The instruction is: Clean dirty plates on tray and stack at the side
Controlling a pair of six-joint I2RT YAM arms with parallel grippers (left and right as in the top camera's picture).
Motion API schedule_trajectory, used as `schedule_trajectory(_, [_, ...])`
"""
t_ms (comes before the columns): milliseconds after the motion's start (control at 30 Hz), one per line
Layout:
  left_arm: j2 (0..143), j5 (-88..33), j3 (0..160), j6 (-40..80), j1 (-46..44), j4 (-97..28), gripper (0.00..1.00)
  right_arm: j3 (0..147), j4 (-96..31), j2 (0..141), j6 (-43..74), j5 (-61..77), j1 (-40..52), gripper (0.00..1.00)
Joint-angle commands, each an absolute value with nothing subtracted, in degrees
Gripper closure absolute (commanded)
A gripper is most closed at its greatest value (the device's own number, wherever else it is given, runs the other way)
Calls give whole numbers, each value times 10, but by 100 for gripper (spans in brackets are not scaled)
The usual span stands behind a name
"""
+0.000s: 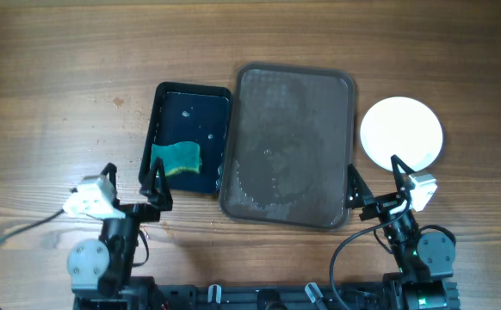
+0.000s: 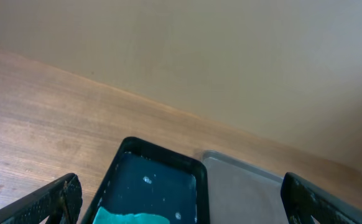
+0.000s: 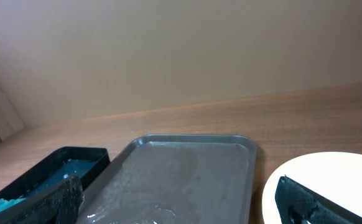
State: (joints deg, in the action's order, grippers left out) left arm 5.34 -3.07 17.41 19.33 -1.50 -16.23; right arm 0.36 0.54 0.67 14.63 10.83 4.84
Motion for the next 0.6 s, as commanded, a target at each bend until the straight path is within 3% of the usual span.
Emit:
schedule_trajectory(0, [5, -53, 124, 184, -1, -148, 0, 3, 8, 2, 139, 102, 50, 0])
schedule_trajectory(200, [2, -87, 1, 185, -2, -36, 0, 3, 8, 2, 139, 102, 50, 0])
schedule_trajectory(567, [3, -87, 4, 184, -2, -36, 0, 3, 8, 3, 139, 102, 50, 0])
